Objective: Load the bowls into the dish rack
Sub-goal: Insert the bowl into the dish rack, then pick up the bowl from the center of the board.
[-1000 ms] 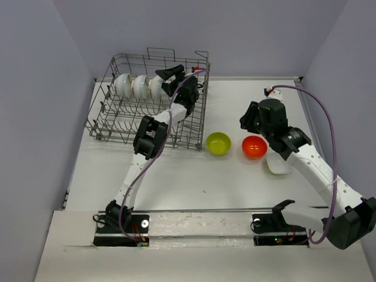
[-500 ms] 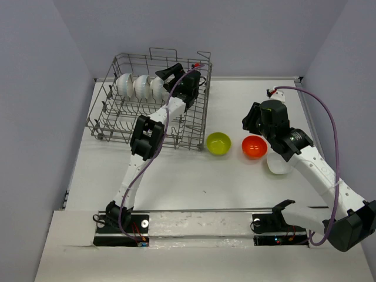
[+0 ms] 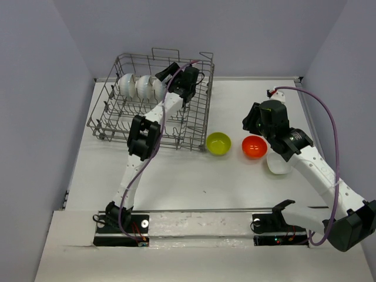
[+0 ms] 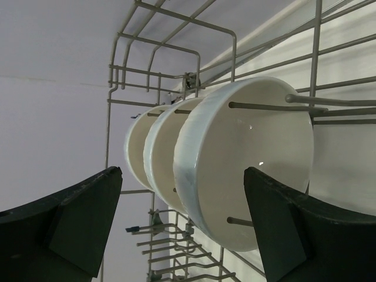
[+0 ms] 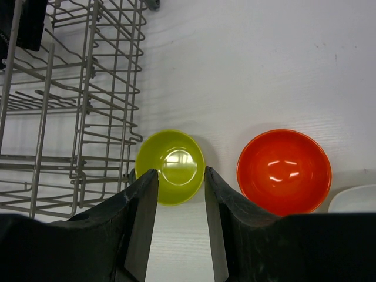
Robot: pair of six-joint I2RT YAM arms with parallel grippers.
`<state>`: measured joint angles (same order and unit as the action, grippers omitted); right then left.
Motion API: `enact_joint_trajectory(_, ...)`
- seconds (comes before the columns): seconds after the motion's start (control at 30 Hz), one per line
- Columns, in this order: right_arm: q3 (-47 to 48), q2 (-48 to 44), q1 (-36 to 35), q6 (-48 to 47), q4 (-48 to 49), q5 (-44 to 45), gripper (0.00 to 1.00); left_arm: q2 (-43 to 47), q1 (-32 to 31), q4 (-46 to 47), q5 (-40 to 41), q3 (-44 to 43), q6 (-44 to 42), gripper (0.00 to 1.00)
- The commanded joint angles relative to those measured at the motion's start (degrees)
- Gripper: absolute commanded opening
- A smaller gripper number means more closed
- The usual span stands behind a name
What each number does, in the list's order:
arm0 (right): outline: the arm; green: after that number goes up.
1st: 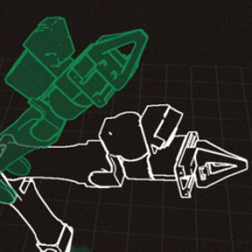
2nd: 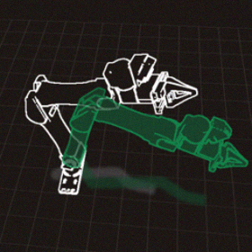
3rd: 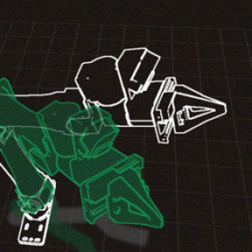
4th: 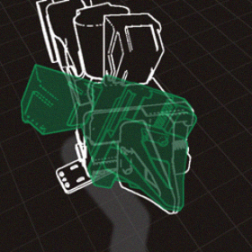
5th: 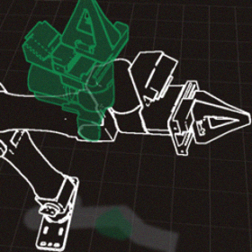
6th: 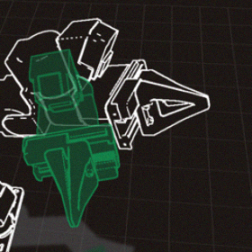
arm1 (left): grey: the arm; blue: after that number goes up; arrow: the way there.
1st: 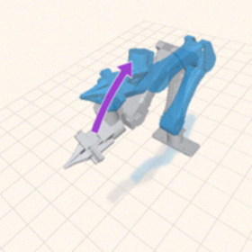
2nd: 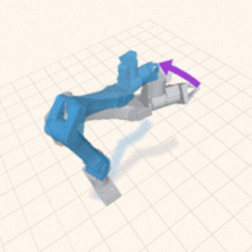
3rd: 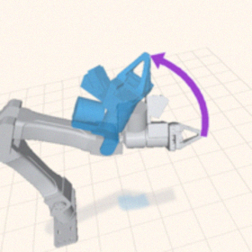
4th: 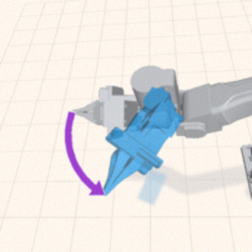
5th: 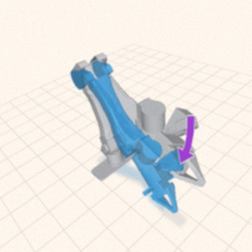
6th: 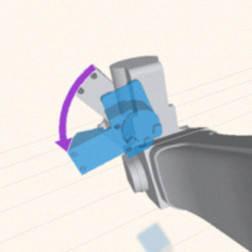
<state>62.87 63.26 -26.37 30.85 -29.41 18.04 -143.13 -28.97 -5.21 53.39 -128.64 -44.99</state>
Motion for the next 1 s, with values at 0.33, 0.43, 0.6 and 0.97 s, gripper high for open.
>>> enact_joint_trajectory(0.33,0.5,0.54,-0.35,0.35,0.49,0.85,0.43,10.15,1.2,-9.55,-17.52,-0.74,17.47,0.98)
enact_joint_trajectory(0.43,0.67,0.98,-0.35,0.35,0.4,1.12,0.43,10.94,1.64,-10.25,-18.84,-0.91,19.24,0.98)
enact_joint_trajectory(0.6,1.02,1.33,-0.35,0.44,0.14,1.2,0.43,13.49,2.16,-12.1,-21.83,-1.17,23.01,0.98)
enact_joint_trajectory(0.97,1.82,2.21,-0.35,0.61,-1.97,4.36,0.43,19.98,3.22,-16.23,-25.09,-2.32,32.85,0.98)
